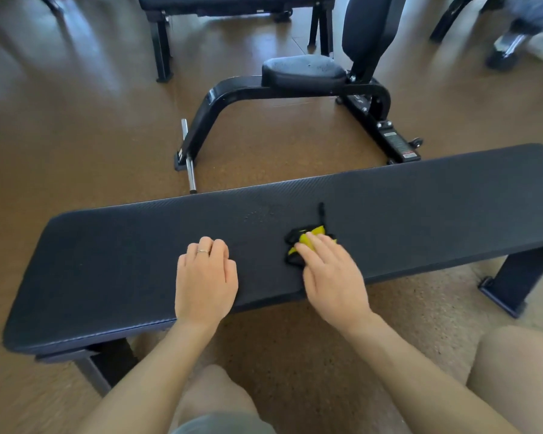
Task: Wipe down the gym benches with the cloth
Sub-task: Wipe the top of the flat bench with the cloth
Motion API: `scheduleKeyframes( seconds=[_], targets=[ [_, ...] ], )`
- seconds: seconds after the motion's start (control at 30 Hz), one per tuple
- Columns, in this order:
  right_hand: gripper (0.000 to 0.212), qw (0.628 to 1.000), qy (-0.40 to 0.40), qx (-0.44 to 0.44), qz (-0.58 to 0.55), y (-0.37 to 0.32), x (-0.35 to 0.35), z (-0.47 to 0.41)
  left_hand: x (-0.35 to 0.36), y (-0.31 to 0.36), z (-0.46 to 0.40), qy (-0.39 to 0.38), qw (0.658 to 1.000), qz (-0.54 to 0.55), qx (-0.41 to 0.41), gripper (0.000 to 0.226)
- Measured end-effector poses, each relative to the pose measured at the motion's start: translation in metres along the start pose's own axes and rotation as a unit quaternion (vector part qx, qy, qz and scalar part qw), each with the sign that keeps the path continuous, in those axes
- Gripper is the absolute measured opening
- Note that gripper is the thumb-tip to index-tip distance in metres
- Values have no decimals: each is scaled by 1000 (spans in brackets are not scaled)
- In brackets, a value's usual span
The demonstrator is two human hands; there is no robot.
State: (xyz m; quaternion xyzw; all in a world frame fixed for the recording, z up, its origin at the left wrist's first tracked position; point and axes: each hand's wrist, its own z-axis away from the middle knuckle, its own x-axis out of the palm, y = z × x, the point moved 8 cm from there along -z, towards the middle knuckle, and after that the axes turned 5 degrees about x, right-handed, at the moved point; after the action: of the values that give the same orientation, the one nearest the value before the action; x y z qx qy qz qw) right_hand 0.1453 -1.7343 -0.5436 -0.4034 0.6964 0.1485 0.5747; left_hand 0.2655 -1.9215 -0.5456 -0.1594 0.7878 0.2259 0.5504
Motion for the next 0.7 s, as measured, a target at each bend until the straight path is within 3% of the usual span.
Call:
scheduleKeyframes(
  seconds=[0.07, 0.17, 0.3, 0.4, 0.5, 0.63, 0.7],
  targets=[
    [42, 997, 30, 65, 8, 26, -8, 2, 2, 2, 1, 5, 1000, 17, 4, 23],
    [43, 986, 70, 149, 14, 9, -8, 8, 0, 3, 3, 16, 999, 44, 3, 29],
    [38, 999, 11, 49, -18, -83, 31, 12, -1, 2, 2, 16, 998, 55, 7, 30],
    [42, 999, -7, -15, -29, -105, 37, 11, -1, -1, 2, 25, 997, 67, 7, 35],
    [40, 997, -27, -69, 10, -67, 25, 15, 0, -3, 2, 14, 996, 86, 3, 37],
    [39, 994, 70, 80, 41, 60, -20, 24, 0, -1, 1, 9, 996, 93, -4, 42],
    [38, 981, 111, 154, 39, 81, -24, 26, 1, -1, 1, 4, 997, 83, -9, 41]
  ],
)
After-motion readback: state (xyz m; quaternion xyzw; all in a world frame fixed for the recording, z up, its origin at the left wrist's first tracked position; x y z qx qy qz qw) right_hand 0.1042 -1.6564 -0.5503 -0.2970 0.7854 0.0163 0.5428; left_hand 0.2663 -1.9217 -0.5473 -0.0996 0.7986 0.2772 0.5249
